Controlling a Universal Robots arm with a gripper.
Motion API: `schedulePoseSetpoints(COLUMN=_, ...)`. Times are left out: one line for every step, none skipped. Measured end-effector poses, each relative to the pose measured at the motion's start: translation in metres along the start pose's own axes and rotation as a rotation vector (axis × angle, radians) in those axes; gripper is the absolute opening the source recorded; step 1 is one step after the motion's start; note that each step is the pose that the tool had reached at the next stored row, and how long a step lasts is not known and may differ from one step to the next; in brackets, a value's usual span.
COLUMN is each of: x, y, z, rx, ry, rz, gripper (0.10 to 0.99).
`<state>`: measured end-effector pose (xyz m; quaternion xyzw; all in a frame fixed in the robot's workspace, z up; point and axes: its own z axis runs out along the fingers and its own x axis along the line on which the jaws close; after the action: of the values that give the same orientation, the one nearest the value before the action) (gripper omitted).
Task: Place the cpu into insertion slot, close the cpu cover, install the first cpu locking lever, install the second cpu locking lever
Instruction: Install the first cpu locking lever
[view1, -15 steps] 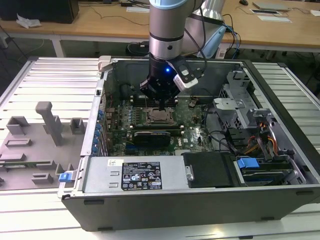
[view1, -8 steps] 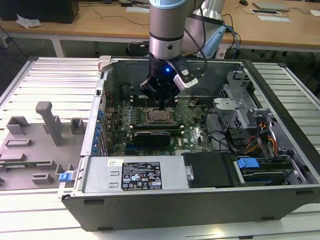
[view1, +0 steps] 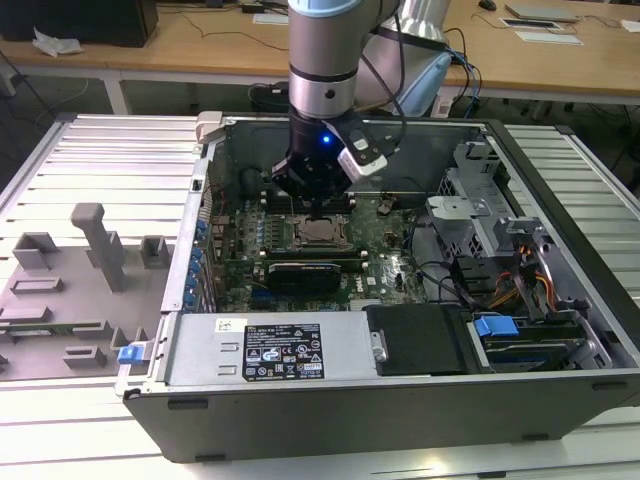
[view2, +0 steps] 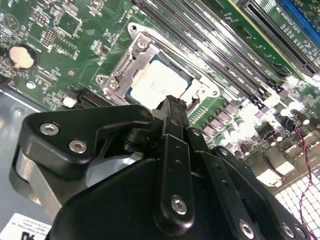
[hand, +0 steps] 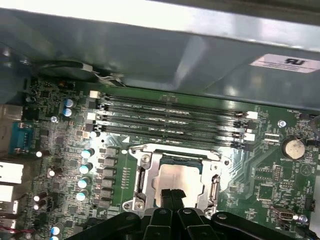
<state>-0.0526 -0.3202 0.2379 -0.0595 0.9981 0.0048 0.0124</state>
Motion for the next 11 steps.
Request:
schedulePoseSetpoints(x=0.0002, y=-0.0001, z=-0.0010, rx=0.000, ry=0.0002, rz=0.000, gripper=0.106)
schedulePoseSetpoints(x=0.0001, y=0.0000, z=-0.0044, rx=0.000, ry=0.0001, rz=0.000, gripper=0.106)
schedulePoseSetpoints(x=0.0000, y=0.0000, z=-0.0067, rx=0.000, ry=0.0001, rz=0.000, gripper=0.106)
schedulePoseSetpoints(x=0.0000, y=0.0001, z=-0.0100, rx=0.000, ry=0.0000, rz=0.000, gripper=0.106)
schedulePoseSetpoints(x=-0.0001, y=0.0001, z=-0.0116, rx=0.000, ry=0.0000, rz=0.000, gripper=0.106)
schedulePoseSetpoints(x=-0.0002, y=0.0001, z=-0.0141, rx=0.000, ry=0.0000, rz=0.000, gripper=0.106)
schedulePoseSetpoints(x=-0.0002, y=0.0001, z=-0.0166, rx=0.000, ry=0.0000, rz=0.000, gripper=0.106)
schedulePoseSetpoints(x=-0.0002, y=0.0001, z=-0.0184, rx=0.000, ry=0.0001, rz=0.000, gripper=0.106)
schedulePoseSetpoints(x=-0.0003, y=0.0001, z=-0.0202, rx=0.000, ry=0.0000, rz=0.000, gripper=0.106)
schedulePoseSetpoints(x=-0.0004, y=0.0002, z=-0.0222, rx=0.000, ry=0.0001, rz=0.000, gripper=0.106)
schedulePoseSetpoints(x=-0.0004, y=0.0002, z=-0.0238, rx=0.000, ry=0.0001, rz=0.000, gripper=0.106)
